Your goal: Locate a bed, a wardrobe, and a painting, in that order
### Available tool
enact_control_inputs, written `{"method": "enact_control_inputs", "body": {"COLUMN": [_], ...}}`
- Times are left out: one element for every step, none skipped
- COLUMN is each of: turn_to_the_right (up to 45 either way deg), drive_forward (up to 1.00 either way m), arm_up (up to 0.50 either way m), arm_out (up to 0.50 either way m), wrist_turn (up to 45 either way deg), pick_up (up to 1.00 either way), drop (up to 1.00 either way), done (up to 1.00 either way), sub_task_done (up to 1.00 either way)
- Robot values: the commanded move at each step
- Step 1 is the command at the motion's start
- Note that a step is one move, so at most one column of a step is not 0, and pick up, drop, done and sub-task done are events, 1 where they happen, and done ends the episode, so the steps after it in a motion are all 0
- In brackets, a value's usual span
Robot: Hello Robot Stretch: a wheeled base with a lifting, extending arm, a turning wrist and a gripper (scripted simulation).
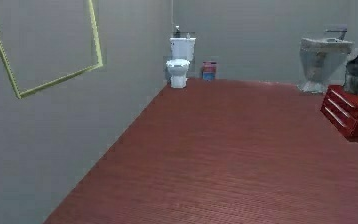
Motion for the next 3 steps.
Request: {"method": "enact_control_inputs", "body": {"turn_to_the_right": [45.0,12.0,0.0], "drive_forward": [0.0,0.0,0.45], "arm_up": [0.0,0.0,0.0], "arm_out": [0.0,0.0,0.0], "wrist_turn": [0.0,0.0,0.0], "pick_up": [0.0,0.0,0.0], "drop": [0.0,0.0,0.0], "done": [0.0,0.0,0.0], "sub_task_done": [0.0,0.0,0.0]}}
